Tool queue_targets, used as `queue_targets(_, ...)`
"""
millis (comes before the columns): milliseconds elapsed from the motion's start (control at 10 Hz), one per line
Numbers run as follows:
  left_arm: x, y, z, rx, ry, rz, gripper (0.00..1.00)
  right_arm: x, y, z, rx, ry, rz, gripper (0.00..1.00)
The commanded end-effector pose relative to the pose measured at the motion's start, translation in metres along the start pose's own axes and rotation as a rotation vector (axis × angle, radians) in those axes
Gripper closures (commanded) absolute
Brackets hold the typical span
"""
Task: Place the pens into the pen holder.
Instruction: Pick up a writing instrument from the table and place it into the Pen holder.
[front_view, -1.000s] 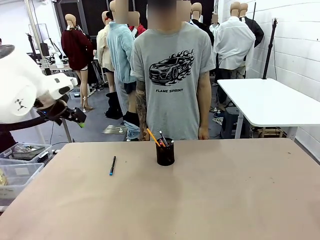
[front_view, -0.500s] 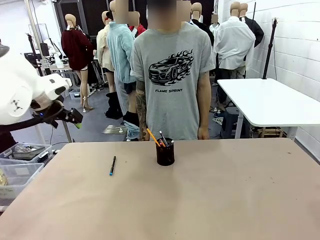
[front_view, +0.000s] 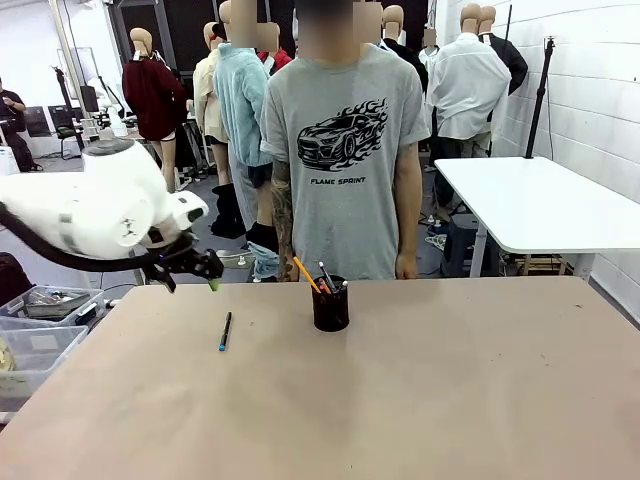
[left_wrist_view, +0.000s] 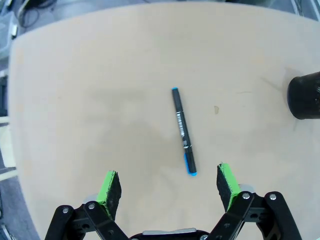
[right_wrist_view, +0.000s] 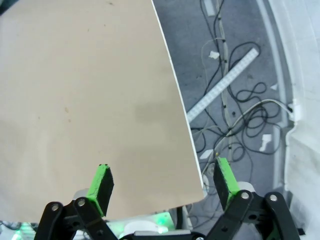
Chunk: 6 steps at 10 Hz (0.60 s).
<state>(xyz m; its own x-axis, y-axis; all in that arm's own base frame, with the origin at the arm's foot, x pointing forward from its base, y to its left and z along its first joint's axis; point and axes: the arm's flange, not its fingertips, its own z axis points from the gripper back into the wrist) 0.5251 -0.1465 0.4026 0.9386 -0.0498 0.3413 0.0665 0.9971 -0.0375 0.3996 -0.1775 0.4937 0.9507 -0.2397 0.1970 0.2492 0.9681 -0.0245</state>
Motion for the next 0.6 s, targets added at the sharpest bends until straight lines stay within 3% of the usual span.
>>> queue_targets(0,0.023,-0.011,-0.022,-0.001,0.070,0.026,0.00,-0.002,0.001,-0.001,-0.015,-0.001,-0.001,0.00)
queue_targets(400,0.019,-0.034,-0.060,-0.052,0.175,-0.004,0.00,-0.002,0.001,-0.001,-0.015,-0.001,-0.001,0.00)
queue_targets(500,0.017,-0.021,-0.057,-0.022,0.126,0.001,0.00,-0.002,0.001,-0.001,-0.015,-0.001,-0.001,0.00)
